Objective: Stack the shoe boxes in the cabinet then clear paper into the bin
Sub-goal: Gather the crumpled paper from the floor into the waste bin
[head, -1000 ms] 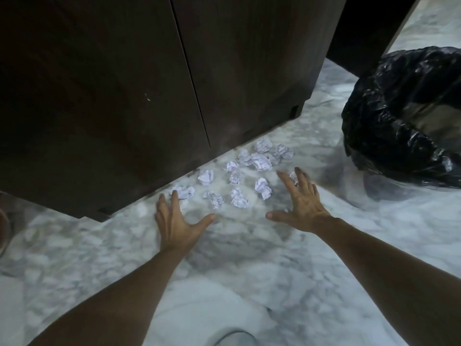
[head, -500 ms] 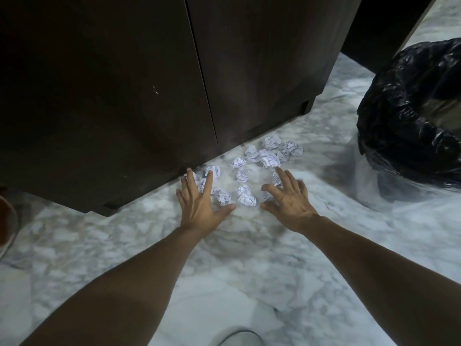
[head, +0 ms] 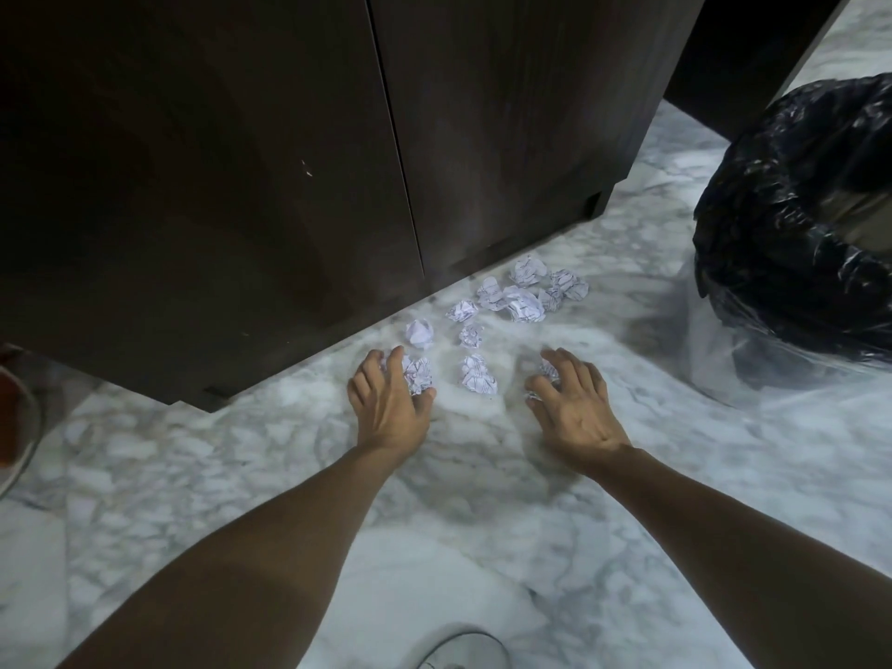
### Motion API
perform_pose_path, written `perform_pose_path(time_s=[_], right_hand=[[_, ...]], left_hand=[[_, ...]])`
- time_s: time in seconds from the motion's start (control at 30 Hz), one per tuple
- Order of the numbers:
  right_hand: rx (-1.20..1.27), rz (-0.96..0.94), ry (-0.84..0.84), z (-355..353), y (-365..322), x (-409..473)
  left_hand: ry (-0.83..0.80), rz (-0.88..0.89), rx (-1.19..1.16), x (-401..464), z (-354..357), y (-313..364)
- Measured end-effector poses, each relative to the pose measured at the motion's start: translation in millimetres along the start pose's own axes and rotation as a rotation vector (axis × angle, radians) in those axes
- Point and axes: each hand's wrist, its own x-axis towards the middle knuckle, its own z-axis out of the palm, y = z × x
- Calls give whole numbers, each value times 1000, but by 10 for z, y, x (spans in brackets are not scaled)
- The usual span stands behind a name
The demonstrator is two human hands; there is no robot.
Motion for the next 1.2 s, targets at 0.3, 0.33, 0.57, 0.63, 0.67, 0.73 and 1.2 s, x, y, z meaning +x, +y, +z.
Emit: perform_pose_path(time_s=[0.3,0.33,0.57,0.63,0.67,0.73,1.2], right_hand=[[-24,25,99,-8,-23,-98],[-30,28,95,-2,-20,-94],[-42,17,106,14,-17,-87],[-33,-2,122,32,-1,-79],[-18,-13,136,36,6,-70],[26,-33,170,39,14,-50],[173,-48,393,-701,-194,279]], left_hand=[[34,83,6,-38,9,-11],[16,102,34,-25,-4,5],[-71,181,158,36,-30,-10],[-59,196,137,34,-35,-10],[-60,201,137,39,-42,0],[-61,209,152,58,-54,25],[172,332,9,110,-247,454]])
